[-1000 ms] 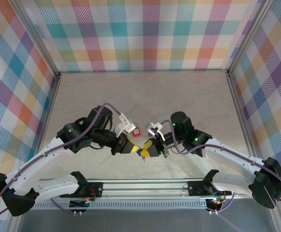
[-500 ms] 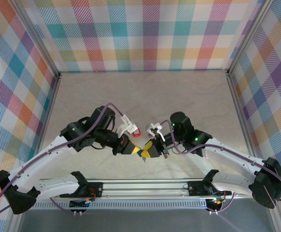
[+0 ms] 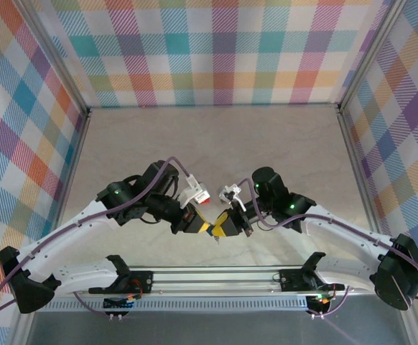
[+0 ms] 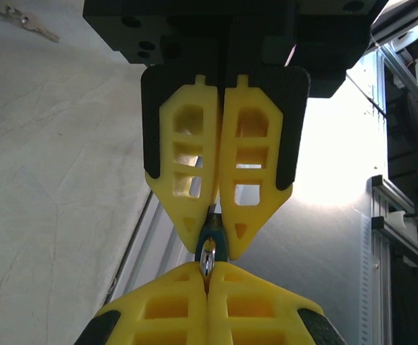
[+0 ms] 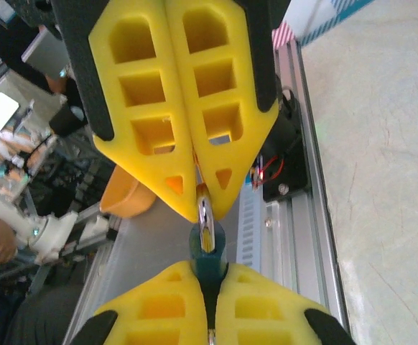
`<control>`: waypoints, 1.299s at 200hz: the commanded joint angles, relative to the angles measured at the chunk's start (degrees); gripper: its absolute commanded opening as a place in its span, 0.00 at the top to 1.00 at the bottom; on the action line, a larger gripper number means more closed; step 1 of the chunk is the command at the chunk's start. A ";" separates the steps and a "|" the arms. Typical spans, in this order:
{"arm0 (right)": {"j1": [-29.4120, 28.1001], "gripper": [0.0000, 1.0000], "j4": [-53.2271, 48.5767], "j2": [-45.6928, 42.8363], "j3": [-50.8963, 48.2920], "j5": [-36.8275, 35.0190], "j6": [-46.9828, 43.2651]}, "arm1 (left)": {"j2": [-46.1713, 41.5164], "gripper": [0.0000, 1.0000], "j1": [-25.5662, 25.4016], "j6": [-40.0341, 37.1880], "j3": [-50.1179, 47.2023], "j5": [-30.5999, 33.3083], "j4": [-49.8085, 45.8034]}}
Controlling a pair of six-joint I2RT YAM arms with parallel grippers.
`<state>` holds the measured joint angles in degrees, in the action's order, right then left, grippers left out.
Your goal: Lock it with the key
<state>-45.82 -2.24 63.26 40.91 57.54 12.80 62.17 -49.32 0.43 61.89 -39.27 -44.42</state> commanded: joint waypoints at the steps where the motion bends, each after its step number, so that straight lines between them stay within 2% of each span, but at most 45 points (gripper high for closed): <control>1: 1.19 1.00 10.46 1.01 7.54 0.01 -0.26 | 2.57 1.00 -3.15 -0.34 -3.04 -6.07 -0.49; 35: 1.97 1.00 11.43 2.36 9.11 1.01 0.54 | 2.26 1.00 -3.50 -0.52 -2.94 -7.01 -0.89; 83: 1.97 1.00 9.32 1.60 7.22 -1.56 -1.03 | -0.37 1.00 -3.28 0.35 -3.30 0.16 2.15; 107: 1.97 0.87 8.08 1.45 6.42 -3.43 -1.45 | -0.36 1.00 -2.09 1.39 -3.38 1.88 4.69; 122: 1.97 0.85 7.25 0.37 5.48 -6.31 -2.26 | 0.09 1.00 -1.25 1.42 -2.84 1.65 5.46; 132: 1.98 0.75 6.99 -0.50 4.88 -8.29 -2.78 | 0.39 1.00 -0.86 1.41 -2.44 1.65 5.99; 143: 1.96 0.60 7.15 -1.80 3.93 -11.35 -2.71 | 0.49 1.00 -0.38 1.38 -1.95 1.62 6.54; 161: 1.98 0.54 8.10 -4.14 2.31 -14.14 -3.44 | 0.49 1.00 0.39 1.44 -1.36 1.48 7.42; 189: 2.04 0.33 8.53 -7.64 0.04 -22.78 -3.45 | 0.58 1.00 1.26 0.77 -0.05 1.37 7.08; 210: 2.05 0.23 10.52 -10.92 -2.88 -28.11 -1.63 | 0.39 1.00 2.05 0.01 0.78 3.38 6.19; 246: 2.22 0.19 11.76 -16.87 -8.22 -32.57 2.62 | -0.97 1.00 4.69 3.03 0.53 9.96 9.45; 260: 2.47 0.19 12.97 -19.08 -10.92 -33.07 4.64 | -1.45 1.00 6.06 4.70 -0.29 9.21 12.00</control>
<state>-43.86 7.29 47.46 33.34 28.64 13.39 62.59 -45.28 2.59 60.73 -32.16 -37.32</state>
